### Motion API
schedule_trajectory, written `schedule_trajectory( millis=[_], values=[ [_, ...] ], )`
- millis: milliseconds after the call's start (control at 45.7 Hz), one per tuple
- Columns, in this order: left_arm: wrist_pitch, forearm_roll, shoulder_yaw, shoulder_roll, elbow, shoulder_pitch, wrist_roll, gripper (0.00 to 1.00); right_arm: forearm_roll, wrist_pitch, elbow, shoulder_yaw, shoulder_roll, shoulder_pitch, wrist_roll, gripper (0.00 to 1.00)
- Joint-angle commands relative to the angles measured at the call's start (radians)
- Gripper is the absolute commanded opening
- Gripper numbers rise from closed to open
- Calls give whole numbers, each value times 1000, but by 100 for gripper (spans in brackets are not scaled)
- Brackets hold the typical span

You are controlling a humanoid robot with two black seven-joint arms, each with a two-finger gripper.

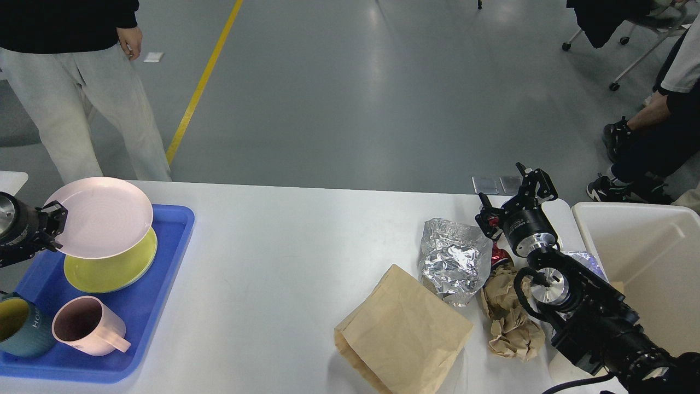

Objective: Tidy desktop
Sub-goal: 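Lift the pink saucer and lay it on the yellow plate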

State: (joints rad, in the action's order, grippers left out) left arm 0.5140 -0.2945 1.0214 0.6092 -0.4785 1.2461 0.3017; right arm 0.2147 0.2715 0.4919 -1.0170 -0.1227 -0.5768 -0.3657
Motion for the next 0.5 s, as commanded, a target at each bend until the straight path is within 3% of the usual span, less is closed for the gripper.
schedule_trajectory(
  millis=[0,481],
  values=[
    [-32,77,-73,-19,63,-77,2,0,0,0,-1,0,0,0,-1,100],
    [-25,77,-89,-29,95,-120,-6,0,0,0,-1,0,0,0,1,100]
  ],
)
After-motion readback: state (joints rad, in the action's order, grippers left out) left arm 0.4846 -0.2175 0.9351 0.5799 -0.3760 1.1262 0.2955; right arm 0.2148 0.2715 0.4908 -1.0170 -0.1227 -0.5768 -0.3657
